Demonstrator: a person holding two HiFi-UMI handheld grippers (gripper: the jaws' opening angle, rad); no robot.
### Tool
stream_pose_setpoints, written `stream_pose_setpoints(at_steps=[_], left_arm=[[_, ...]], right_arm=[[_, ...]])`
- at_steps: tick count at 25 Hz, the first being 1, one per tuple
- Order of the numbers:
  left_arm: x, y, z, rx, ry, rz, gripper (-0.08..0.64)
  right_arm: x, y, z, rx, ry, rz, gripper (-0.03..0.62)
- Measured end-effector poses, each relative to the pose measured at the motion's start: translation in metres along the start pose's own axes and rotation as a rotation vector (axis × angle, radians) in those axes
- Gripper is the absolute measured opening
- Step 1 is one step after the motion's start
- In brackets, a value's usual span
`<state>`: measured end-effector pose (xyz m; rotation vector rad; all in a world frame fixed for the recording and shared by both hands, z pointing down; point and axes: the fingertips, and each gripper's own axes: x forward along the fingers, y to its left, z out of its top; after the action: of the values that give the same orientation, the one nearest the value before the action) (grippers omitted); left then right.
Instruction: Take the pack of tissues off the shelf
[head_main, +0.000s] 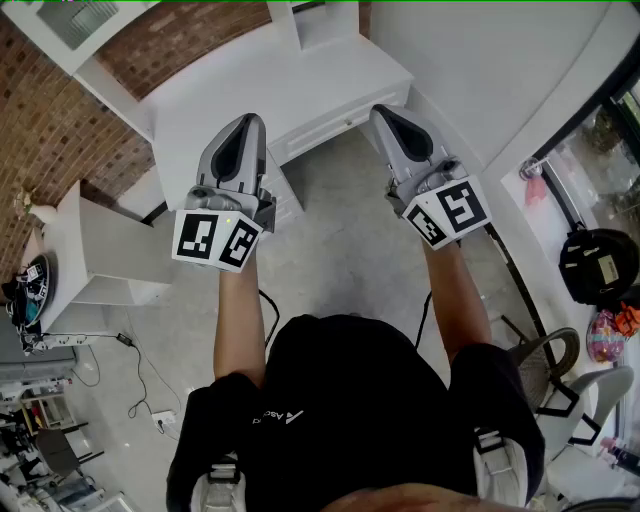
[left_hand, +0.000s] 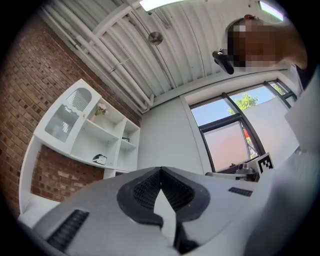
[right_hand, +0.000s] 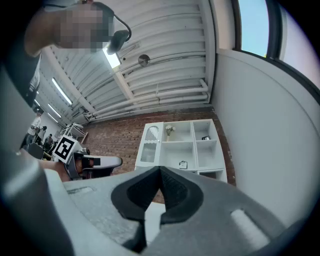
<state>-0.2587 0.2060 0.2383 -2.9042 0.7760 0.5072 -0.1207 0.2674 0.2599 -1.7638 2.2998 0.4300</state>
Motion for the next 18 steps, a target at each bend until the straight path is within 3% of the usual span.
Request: stream_pose_setpoints(at_steps=[9,18], left_arm=[[0.032,-0.001,0.003,0.012,-0.020,0.010,-0.002],[0.101,0.080,-0.020,0.026,-0.051,0.056,-0.002]], right_arm=[[0.010,-0.026,0.002,0.024,-0.017,0.015,0.000],[0.084,-0.070,-0.035,-0.029,0.022,0.033,0.002]])
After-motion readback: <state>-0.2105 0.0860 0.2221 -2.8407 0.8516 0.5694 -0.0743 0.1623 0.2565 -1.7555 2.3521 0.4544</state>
